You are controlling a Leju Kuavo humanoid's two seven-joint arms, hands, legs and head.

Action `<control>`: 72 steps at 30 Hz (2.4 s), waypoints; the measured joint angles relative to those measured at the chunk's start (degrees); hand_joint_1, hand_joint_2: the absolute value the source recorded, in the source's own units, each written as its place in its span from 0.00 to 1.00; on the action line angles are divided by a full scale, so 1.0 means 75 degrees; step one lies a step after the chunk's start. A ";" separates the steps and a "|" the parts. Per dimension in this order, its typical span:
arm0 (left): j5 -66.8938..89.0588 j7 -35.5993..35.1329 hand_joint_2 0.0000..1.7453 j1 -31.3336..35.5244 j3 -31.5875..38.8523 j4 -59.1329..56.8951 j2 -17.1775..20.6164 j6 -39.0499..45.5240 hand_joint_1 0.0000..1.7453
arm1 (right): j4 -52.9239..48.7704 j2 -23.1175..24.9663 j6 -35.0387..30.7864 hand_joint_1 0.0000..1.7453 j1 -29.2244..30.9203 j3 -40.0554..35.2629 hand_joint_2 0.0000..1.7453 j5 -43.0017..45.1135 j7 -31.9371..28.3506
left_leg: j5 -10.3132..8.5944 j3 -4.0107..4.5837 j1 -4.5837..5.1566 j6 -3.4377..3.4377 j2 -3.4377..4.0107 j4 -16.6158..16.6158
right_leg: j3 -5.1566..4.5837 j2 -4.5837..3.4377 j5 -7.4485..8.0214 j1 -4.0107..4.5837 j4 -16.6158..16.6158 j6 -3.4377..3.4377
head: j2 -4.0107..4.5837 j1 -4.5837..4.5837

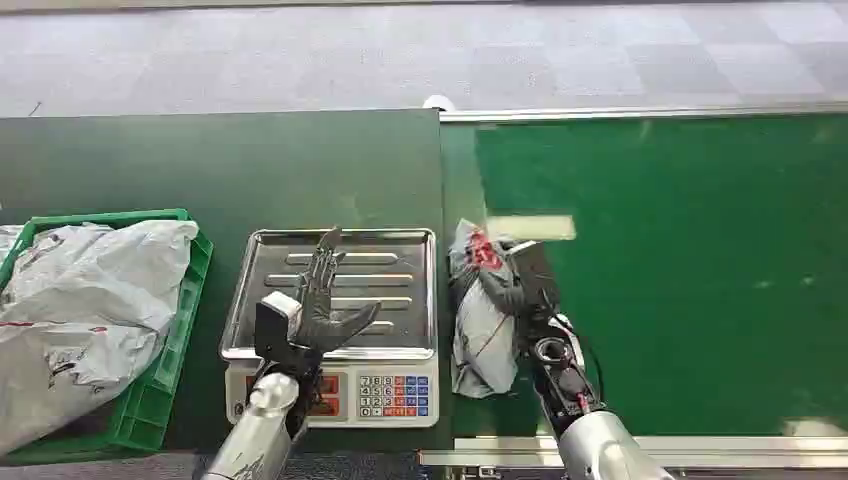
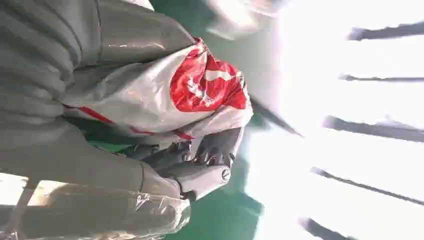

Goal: Moved the parcel from conveyor to table for the left to box.

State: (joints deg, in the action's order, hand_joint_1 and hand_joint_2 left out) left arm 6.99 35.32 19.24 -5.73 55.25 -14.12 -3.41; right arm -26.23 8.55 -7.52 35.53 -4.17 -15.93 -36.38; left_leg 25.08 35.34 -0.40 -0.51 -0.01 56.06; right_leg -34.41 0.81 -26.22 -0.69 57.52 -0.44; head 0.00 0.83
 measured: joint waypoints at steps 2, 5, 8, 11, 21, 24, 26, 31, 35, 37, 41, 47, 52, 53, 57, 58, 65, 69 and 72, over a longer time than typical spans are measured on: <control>-0.0009 0.0020 1.00 0.0006 0.0006 -0.0035 0.0000 0.0003 0.00 | -0.0244 0.0003 -0.0032 1.00 0.0232 0.0256 1.00 0.0049 -0.0135 | 0.0004 -0.0019 0.0000 -0.0001 0.0014 0.0000 | 0.0015 -0.0009 -0.0001 0.0000 -0.0002 0.0000 | 0.0000 -0.0003; -0.0009 0.0038 1.00 0.0026 0.0009 -0.0047 -0.0003 0.0029 0.00 | -0.0469 0.0032 -0.0105 1.00 0.0218 0.0469 1.00 0.0169 0.0165 | 0.0013 -0.0030 0.0001 -0.0001 0.0014 0.0000 | 0.0026 -0.0012 -0.0004 -0.0002 -0.0005 -0.0001 | 0.0000 -0.0003; -0.0012 0.0050 1.00 0.0041 0.0017 -0.0049 -0.0003 0.0041 0.00 | -0.0722 0.0082 -0.0137 1.00 0.0188 0.0600 1.00 0.0332 0.0081 | 0.0013 -0.0036 0.0000 -0.0002 0.0013 -0.0001 | 0.0028 -0.0012 -0.0003 -0.0001 -0.0005 -0.0001 | 0.0000 -0.0003; -0.0009 0.0067 1.00 0.0067 0.0017 -0.0082 -0.0003 0.0038 0.00 | -0.0926 0.0096 -0.0166 1.00 0.0182 0.0652 1.00 0.0425 0.0049 | 0.0012 -0.0050 -0.0001 -0.0002 0.0015 -0.0002 | 0.0039 -0.0013 -0.0003 0.0000 -0.0004 0.0000 | 0.0000 -0.0003; 0.0029 0.0105 1.00 0.0123 0.0020 -0.0163 -0.0003 0.0014 0.00 | -0.1299 0.0105 -0.0283 1.00 0.0142 0.0734 1.00 0.0580 -0.0045 | 0.0012 -0.0053 0.0000 -0.0002 0.0015 0.0000 | 0.0043 -0.0013 -0.0003 -0.0001 -0.0004 0.0000 | 0.0000 -0.0003; 0.0029 0.0166 1.00 0.0124 0.0032 -0.0166 -0.0003 0.0055 0.00 | -0.1442 0.0114 -0.0475 1.00 0.0096 0.0748 1.00 0.0638 -0.0226 | 0.0012 -0.0053 0.0000 -0.0002 0.0014 -0.0001 | 0.0043 -0.0013 -0.0003 -0.0001 -0.0004 0.0000 | 0.0000 -0.0003; 0.0029 0.0265 1.00 0.0124 0.0038 -0.0166 -0.0003 0.0120 0.00 | -0.1632 0.0131 -0.0606 1.00 0.0015 0.0760 1.00 0.0693 -0.0409 | 0.0012 -0.0053 0.0000 -0.0002 0.0014 -0.0001 | 0.0044 -0.0013 -0.0003 -0.0001 -0.0004 0.0000 | 0.0000 -0.0003; 0.0029 0.0306 1.00 0.0124 0.0076 -0.0160 -0.0006 0.0140 0.00 | -0.1937 0.0143 -0.0659 1.00 -0.0070 0.0798 1.00 0.0728 -0.0459 | 0.0012 -0.0055 -0.0001 -0.0002 0.0016 -0.0002 | 0.0045 -0.0013 -0.0003 -0.0001 -0.0004 0.0000 | 0.0000 -0.0006; 0.0026 0.0309 1.00 0.0124 0.0105 -0.0160 -0.0006 0.0143 0.00 | -0.2036 0.0154 -0.0661 1.00 -0.0081 0.0815 1.00 0.0728 -0.0458 | 0.0012 -0.0056 0.0000 -0.0002 0.0016 -0.0001 | 0.0047 -0.0013 -0.0003 -0.0001 -0.0004 0.0000 | 0.0000 -0.0003; 0.0026 0.0480 1.00 0.0109 0.0114 -0.0113 -0.0009 0.0500 0.00 | -0.2178 0.0166 -0.0725 1.00 -0.0152 0.0818 1.00 0.0763 -0.0458 | 0.0012 -0.0056 0.0000 -0.0002 0.0013 -0.0001 | 0.0048 -0.0012 -0.0003 -0.0001 -0.0004 0.0000 | 0.0000 -0.0003; 0.0023 0.0594 1.00 0.0081 0.0146 0.0126 -0.0038 0.0851 0.00 | -0.2552 0.0195 -0.0761 1.00 -0.0318 0.0804 1.00 0.0813 -0.0476 | 0.0013 -0.0055 0.0000 -0.0002 0.0013 -0.0001 | 0.0049 -0.0012 -0.0003 -0.0001 -0.0004 0.0000 | 0.0000 -0.0003; -0.0032 0.0600 1.00 0.0016 0.0175 0.0327 -0.0067 0.0909 0.00 | -0.2855 0.0210 -0.0761 1.00 -0.0426 0.0792 1.00 0.0833 -0.0479 | 0.0013 -0.0057 0.0000 -0.0002 0.0013 -0.0002 | 0.0052 -0.0012 -0.0003 -0.0001 -0.0004 0.0000 | 0.0000 -0.0003; -0.0064 0.0600 1.00 -0.0040 0.0207 0.0452 -0.0070 0.0962 0.00 | -0.3013 0.0230 -0.0761 1.00 -0.0476 0.0786 1.00 0.0857 -0.0479 | 0.0012 -0.0059 0.0000 -0.0002 0.0013 -0.0001 | 0.0054 -0.0012 -0.0003 -0.0001 -0.0004 0.0000 | 0.0000 0.0000; -0.0064 0.0600 1.00 -0.0044 0.0207 0.0472 -0.0070 0.0965 0.00 | -0.3030 0.0230 -0.0761 1.00 -0.0478 0.0783 1.00 0.0857 -0.0479 | 0.0012 -0.0059 0.0000 -0.0002 0.0013 -0.0001 | 0.0053 -0.0012 -0.0003 -0.0001 -0.0004 0.0000 | 0.0000 -0.0003; -0.0064 0.0600 1.00 -0.0057 0.0210 0.0498 -0.0070 0.0985 0.00 | -0.3083 0.0236 -0.0761 1.00 -0.0484 0.0780 1.00 0.0857 -0.0479 | 0.0012 -0.0059 0.0000 -0.0002 0.0013 -0.0002 | 0.0054 -0.0012 -0.0003 -0.0001 -0.0004 0.0000 | 0.0000 -0.0003; -0.0064 0.0600 1.00 -0.0057 0.0210 0.0498 -0.0070 0.0985 0.00 | -0.3094 0.0236 -0.0758 1.00 -0.0485 0.0783 1.00 0.0857 -0.0479 | 0.0012 -0.0059 0.0000 -0.0002 0.0013 -0.0002 | 0.0054 -0.0012 -0.0003 -0.0001 -0.0004 0.0000 | 0.0000 -0.0003; -0.0119 0.0600 1.00 -0.0116 0.0210 0.0644 -0.0070 0.1116 0.00 | -0.3223 0.0245 -0.0761 1.00 -0.0556 0.0745 1.00 0.0871 -0.0476 | 0.0012 -0.0060 0.0000 -0.0002 0.0013 -0.0002 | 0.0055 -0.0012 -0.0003 -0.0001 -0.0004 0.0000 | 0.0000 -0.0003; -0.0026 0.0600 1.00 -0.0268 0.0192 0.1040 -0.0070 0.2154 0.00 | -0.3679 0.0259 -0.0709 1.00 -0.0760 0.0542 1.00 0.1046 -0.0479 | 0.0013 -0.0060 0.0000 -0.0002 0.0014 -0.0002 | 0.0053 -0.0012 -0.0004 -0.0001 -0.0004 0.0000 | 0.0000 -0.0003; 0.0067 0.0600 1.00 -0.0321 0.0169 0.1279 -0.0070 0.2687 0.00 | -0.3977 0.0271 -0.0630 1.00 -0.0888 0.0402 1.00 0.1110 -0.0479 | 0.0014 -0.0060 -0.0001 -0.0003 0.0013 -0.0002 | 0.0054 -0.0012 -0.0006 0.0000 -0.0004 0.0001 | 0.0000 -0.0003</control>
State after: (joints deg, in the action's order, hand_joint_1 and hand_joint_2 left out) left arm 7.49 39.82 16.83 -4.46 64.85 -14.64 16.74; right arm -56.06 10.58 -12.24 28.87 -1.16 -7.61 -39.98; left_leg 25.18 34.90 -0.41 -0.53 0.09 56.04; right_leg -34.01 0.72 -26.26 -0.69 57.49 -0.43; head 0.00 0.81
